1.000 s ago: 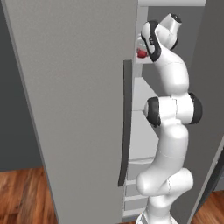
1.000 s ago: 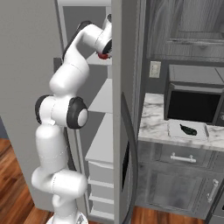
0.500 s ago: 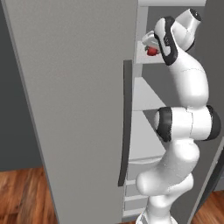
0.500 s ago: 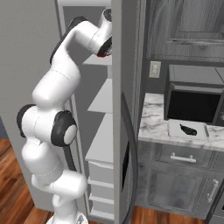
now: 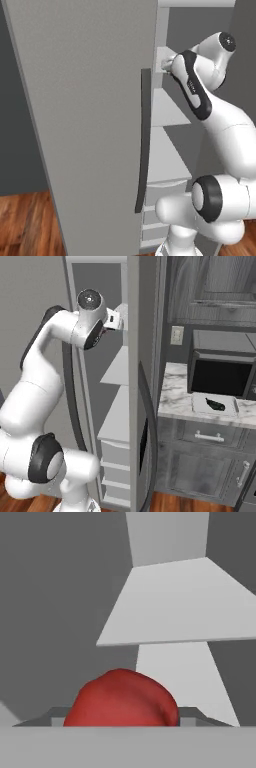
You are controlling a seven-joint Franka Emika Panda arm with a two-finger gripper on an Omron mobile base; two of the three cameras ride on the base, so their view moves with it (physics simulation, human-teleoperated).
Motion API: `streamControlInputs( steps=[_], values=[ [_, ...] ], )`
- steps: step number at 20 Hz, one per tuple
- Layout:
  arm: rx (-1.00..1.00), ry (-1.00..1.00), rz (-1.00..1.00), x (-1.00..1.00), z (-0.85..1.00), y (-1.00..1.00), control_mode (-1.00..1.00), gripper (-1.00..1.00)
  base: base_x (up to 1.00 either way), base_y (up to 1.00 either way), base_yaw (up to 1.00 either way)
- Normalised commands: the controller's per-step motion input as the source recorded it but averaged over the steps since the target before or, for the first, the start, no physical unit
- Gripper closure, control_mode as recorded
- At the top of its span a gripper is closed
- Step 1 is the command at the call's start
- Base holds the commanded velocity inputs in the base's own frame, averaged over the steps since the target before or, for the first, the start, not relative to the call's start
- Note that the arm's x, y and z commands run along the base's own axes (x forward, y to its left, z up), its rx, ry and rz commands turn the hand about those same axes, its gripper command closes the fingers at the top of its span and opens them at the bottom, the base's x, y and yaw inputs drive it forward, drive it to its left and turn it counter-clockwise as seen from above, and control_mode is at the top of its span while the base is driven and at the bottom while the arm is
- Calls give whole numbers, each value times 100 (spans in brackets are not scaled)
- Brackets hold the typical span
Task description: Take the eggplant and bell pepper out of the freezer and place them in the tupperware container on the counter. Then put the tupperware containing the vegetables back in the freezer.
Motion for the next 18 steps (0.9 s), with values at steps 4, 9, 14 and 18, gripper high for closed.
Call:
streamControlInputs(
  steps=[4, 9, 14, 18],
  values=[
    [-16, 8, -4, -100, 39, 14, -100, 100, 0, 0, 0],
    [-10, 11, 0, -100, 16, 22, -100, 100, 0, 0, 0],
    [-2, 0, 0, -95, 1, 28, -100, 100, 0, 0, 0],
    [-1, 1, 0, -34, 3, 0, -100, 100, 0, 0, 0]
  ],
)
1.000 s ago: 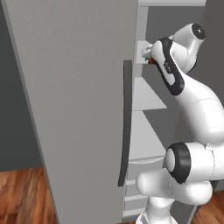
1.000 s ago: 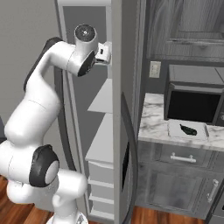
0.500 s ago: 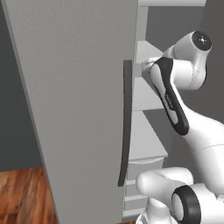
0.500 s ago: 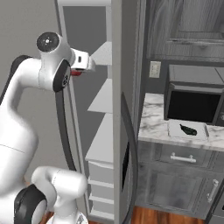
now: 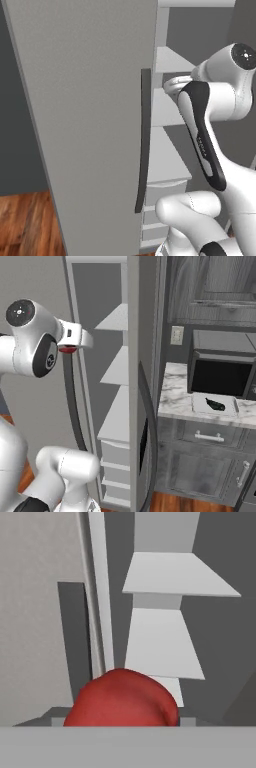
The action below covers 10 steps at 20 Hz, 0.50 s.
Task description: Take the eggplant and bell pepper out of the freezer and place them in the tupperware container on the counter. Then put the tupperware containing the vegetables back in the freezer.
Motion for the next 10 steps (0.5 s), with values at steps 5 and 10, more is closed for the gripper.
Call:
streamControlInputs(
  steps=[5, 10],
  values=[
    [0, 0, 0, -2, 0, 0, -100, 100, 0, 0, 0],
    [0, 1, 0, 0, -1, 0, -100, 100, 0, 0, 0]
  ],
)
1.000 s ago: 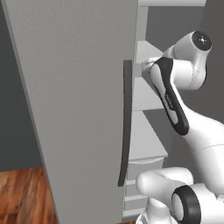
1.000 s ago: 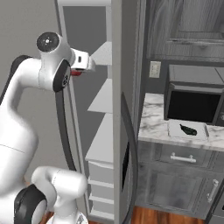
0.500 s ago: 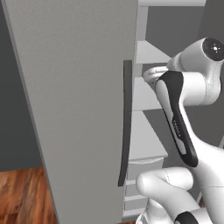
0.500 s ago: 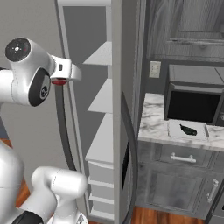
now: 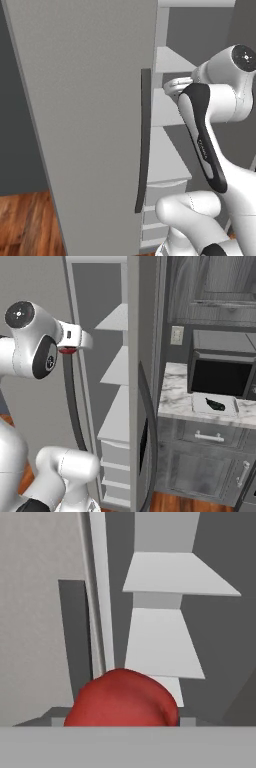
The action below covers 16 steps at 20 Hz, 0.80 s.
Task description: Take the eggplant and bell pepper out of the freezer and place them in the tupperware container on the counter. Then put the tupperware containing the vegetables back in the freezer.
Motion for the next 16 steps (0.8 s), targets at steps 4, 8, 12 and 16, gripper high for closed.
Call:
streamControlInputs(
  steps=[4, 8, 12, 16],
  values=[
    [0, 0, 0, -9, 0, 1, 100, 100, -16, 4, 0],
    [0, 0, 0, 0, 0, 0, 100, 100, -100, 42, 1],
    [0, 0, 0, 0, 0, 0, 100, 100, -100, 31, -2],
    [0, 0, 0, 0, 0, 0, 100, 100, -100, -6, -14]
  ],
)
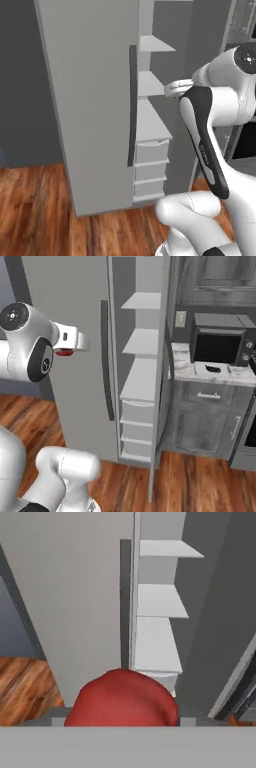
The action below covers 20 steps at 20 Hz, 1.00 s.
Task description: Take the eggplant and bell pepper out of the freezer and place them in the tupperware container on the counter. Then put the tupperware containing the vegetables back in the freezer.
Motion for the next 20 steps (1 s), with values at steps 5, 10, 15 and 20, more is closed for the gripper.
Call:
streamControlInputs(
  steps=[5, 10, 15, 20],
  values=[
    [0, 0, 0, 0, 0, 0, 100, 100, -100, -86, -23],
    [0, 0, 0, 0, 0, 0, 100, 100, -96, -100, -4],
    [0, 0, 0, 0, 0, 0, 100, 100, -15, -100, 0],
    [0, 0, 0, 0, 0, 0, 100, 100, 52, -100, 0]
  ],
)
